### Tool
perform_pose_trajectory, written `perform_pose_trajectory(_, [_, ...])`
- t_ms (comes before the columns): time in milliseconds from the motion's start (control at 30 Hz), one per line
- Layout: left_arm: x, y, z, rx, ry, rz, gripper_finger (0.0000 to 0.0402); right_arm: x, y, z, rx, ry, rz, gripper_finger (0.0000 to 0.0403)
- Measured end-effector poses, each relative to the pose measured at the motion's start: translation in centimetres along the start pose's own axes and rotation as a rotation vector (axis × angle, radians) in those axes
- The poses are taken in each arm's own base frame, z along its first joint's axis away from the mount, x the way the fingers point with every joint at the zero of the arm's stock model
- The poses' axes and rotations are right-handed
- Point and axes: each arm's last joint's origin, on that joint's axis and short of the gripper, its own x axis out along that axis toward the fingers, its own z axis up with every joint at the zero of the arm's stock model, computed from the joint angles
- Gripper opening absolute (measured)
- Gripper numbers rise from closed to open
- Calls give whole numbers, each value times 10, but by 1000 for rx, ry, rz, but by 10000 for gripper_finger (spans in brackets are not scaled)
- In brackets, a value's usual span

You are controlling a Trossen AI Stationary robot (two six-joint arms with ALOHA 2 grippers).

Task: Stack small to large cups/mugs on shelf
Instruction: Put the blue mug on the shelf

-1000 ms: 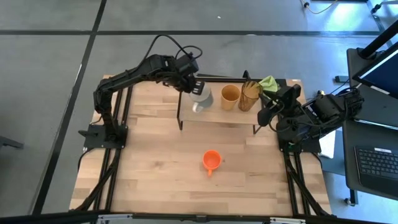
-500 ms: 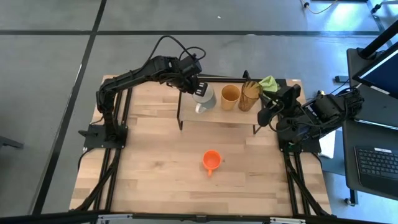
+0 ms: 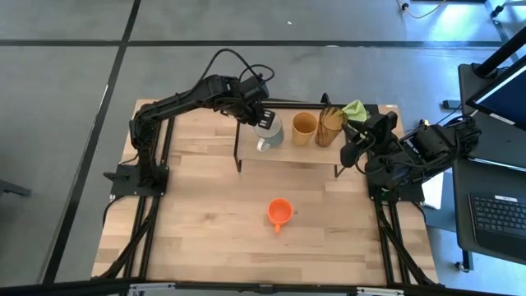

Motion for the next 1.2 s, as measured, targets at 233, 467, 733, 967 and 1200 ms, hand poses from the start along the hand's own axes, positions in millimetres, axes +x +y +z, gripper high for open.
perform_pose_trajectory(233, [0,0,0,0,12,-10,16,0,0,0,-4,1,-1,103])
perform_pose_trajectory(467, [0,0,0,0,12,-10,19,0,0,0,-8,2,-3,103])
perform_pose_trajectory(733, [0,1,-2,4,28,-4,20,0,-1,-1,-13,3,-5,103])
perform_pose_trajectory(967, [0,1,-2,7,28,-4,20,0,-1,-1,-13,3,-5,103])
perform_pose_trajectory(1200, [0,1,-1,18,28,-4,20,0,-1,-1,-13,3,-5,103])
